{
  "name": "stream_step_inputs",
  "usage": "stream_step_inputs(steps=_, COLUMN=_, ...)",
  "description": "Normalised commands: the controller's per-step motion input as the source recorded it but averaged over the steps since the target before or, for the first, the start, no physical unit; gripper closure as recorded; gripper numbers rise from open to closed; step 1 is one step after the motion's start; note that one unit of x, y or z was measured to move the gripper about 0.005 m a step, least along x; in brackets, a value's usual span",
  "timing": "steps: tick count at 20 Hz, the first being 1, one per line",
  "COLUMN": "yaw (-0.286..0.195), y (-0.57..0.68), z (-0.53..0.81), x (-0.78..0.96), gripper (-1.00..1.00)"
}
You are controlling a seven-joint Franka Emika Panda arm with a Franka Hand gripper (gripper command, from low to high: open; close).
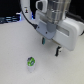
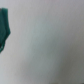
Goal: Open the kcup holder, insert the kcup into the holder, and close the kcup holder
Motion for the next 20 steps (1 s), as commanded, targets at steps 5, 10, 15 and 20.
stream_step_inputs(steps=5, yaw=-0.195, y=-0.65, z=0.05, x=0.31, gripper=-1.0)
stream_step_inputs(steps=10, yaw=-0.188, y=-0.55, z=0.02, x=0.43, gripper=-1.0)
stream_step_inputs(steps=15, yaw=-0.149, y=-0.3, z=-0.02, x=0.56, gripper=-1.0)
stream_step_inputs(steps=20, yaw=-0.129, y=-0.22, z=-0.15, x=0.36, gripper=-1.0)
